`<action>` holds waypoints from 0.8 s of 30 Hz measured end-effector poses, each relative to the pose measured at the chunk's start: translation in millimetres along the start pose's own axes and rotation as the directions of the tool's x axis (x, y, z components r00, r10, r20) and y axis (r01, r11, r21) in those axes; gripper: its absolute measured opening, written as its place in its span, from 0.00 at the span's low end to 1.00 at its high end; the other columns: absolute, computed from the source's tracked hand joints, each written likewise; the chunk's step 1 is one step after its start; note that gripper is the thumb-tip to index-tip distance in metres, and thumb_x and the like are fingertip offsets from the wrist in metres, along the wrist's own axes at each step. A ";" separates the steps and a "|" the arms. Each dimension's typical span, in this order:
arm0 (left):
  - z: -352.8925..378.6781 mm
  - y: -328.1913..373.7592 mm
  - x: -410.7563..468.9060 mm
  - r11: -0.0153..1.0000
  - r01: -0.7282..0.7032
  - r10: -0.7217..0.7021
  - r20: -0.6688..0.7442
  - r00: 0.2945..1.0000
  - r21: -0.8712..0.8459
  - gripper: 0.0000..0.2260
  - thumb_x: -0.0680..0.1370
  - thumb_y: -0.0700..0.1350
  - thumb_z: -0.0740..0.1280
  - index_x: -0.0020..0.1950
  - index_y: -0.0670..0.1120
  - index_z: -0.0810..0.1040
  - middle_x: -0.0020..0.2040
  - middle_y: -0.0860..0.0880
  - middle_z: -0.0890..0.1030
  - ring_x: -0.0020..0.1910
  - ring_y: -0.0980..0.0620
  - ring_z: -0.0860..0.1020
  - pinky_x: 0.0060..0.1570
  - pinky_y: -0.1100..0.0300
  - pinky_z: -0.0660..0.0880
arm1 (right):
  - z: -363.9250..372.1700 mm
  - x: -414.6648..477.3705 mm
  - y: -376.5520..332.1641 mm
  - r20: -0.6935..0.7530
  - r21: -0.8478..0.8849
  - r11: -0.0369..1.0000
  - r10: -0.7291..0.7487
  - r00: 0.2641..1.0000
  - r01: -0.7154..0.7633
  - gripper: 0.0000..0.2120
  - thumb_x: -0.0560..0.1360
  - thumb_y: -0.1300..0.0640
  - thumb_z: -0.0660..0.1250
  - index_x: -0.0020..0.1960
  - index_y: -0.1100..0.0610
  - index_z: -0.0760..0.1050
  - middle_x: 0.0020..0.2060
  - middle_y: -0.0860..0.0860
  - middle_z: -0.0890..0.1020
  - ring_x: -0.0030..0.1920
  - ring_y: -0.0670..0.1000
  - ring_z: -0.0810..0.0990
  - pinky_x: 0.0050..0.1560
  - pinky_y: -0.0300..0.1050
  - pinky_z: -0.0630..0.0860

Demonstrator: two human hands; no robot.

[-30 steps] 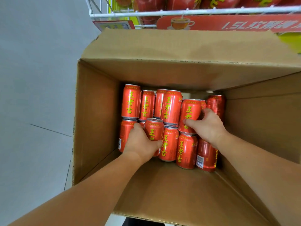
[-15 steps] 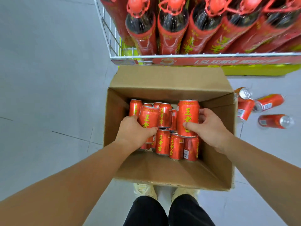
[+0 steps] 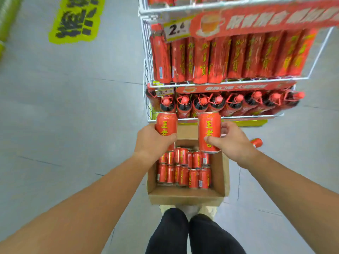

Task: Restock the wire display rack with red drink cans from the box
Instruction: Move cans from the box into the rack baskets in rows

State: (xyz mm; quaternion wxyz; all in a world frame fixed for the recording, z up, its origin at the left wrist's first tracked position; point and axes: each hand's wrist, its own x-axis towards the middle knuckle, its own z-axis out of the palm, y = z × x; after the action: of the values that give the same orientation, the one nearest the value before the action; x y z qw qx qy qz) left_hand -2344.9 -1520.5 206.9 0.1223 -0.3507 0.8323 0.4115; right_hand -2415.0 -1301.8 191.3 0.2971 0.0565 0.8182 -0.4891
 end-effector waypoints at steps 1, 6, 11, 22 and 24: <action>-17.6 15.4 -8.2 1.000 -0.022 0.022 -0.024 0.999 -0.007 0.10 0.70 0.52 0.78 0.40 0.53 0.77 0.37 0.55 0.80 0.34 0.63 0.76 0.29 0.71 0.66 | -7.3 -12.2 -20.1 -0.014 0.004 1.000 -0.017 1.000 0.017 0.23 0.70 0.59 0.78 0.60 0.57 0.72 0.47 0.47 0.80 0.46 0.46 0.80 0.47 0.38 0.77; -100.2 85.8 -54.1 0.990 -0.140 0.139 -0.096 0.986 -0.006 0.12 0.70 0.53 0.78 0.46 0.50 0.80 0.38 0.54 0.81 0.36 0.60 0.78 0.30 0.69 0.67 | -43.7 -72.1 -106.1 -0.094 0.058 0.991 -0.115 0.989 0.121 0.25 0.71 0.57 0.78 0.61 0.51 0.68 0.52 0.46 0.79 0.49 0.49 0.81 0.41 0.37 0.78; -167.9 149.3 -93.2 0.960 -0.279 0.278 -0.120 0.953 0.005 0.10 0.69 0.52 0.78 0.44 0.50 0.81 0.37 0.53 0.83 0.35 0.59 0.80 0.31 0.67 0.70 | -77.3 -122.0 -181.6 -0.156 0.077 0.975 -0.193 0.969 0.207 0.27 0.70 0.54 0.78 0.63 0.51 0.68 0.56 0.50 0.80 0.52 0.49 0.81 0.54 0.50 0.79; -269.0 292.4 -139.1 0.844 -0.535 0.528 -0.238 0.816 0.038 0.11 0.68 0.53 0.79 0.40 0.48 0.82 0.35 0.50 0.84 0.34 0.57 0.81 0.30 0.67 0.72 | -154.0 -182.0 -332.3 -0.339 0.036 0.884 -0.428 0.838 0.467 0.24 0.72 0.53 0.77 0.62 0.50 0.68 0.52 0.46 0.78 0.50 0.42 0.78 0.46 0.39 0.75; -278.9 317.0 -142.0 0.823 -0.567 0.557 -0.251 0.792 0.036 0.11 0.67 0.53 0.79 0.41 0.48 0.83 0.36 0.51 0.84 0.35 0.56 0.82 0.36 0.62 0.77 | -170.2 -183.0 -353.2 -0.359 0.025 0.875 -0.444 0.821 0.484 0.23 0.71 0.52 0.78 0.60 0.50 0.69 0.53 0.47 0.80 0.51 0.46 0.80 0.53 0.46 0.79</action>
State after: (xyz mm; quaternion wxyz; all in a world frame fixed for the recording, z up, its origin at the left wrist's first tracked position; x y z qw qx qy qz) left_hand -2435.4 -1535.1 642.8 -0.1185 -0.1390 0.8987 0.3986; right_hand -2474.0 -1305.5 619.9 0.0185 -0.0435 0.8165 -0.5754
